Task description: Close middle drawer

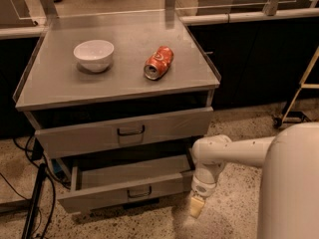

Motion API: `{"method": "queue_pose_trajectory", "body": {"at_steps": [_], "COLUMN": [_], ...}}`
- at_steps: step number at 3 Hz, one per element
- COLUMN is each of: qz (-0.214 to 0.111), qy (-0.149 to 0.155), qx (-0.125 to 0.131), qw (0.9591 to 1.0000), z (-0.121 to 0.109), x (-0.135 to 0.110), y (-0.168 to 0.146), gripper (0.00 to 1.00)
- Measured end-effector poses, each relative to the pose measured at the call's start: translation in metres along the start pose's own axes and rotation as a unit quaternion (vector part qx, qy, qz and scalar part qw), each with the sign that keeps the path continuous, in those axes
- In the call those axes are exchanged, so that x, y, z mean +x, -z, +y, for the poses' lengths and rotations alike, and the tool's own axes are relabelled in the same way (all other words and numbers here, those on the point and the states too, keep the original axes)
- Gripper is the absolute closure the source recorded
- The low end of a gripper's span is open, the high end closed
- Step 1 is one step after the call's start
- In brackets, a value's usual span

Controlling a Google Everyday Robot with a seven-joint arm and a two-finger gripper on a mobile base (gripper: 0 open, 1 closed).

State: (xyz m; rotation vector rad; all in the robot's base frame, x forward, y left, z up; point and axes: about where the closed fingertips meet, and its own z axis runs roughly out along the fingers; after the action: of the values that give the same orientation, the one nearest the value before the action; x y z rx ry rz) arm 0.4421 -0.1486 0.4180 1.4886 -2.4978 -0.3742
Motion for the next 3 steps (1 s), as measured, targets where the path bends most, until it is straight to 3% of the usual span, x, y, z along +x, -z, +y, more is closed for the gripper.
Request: {"method": "queue_pose_trajectory", "body": {"at_steps": [2,3], "qz": [0.000,0.000], "qy": [0.000,0.000], "qx": [0.000,0.000], "qw": [1.0000,1.0000], "z": [0.0000,0.0000], "x": [0.0000,0.0000], "y": [0.0000,-0.0001], "gripper": [0.95,1.00]}}
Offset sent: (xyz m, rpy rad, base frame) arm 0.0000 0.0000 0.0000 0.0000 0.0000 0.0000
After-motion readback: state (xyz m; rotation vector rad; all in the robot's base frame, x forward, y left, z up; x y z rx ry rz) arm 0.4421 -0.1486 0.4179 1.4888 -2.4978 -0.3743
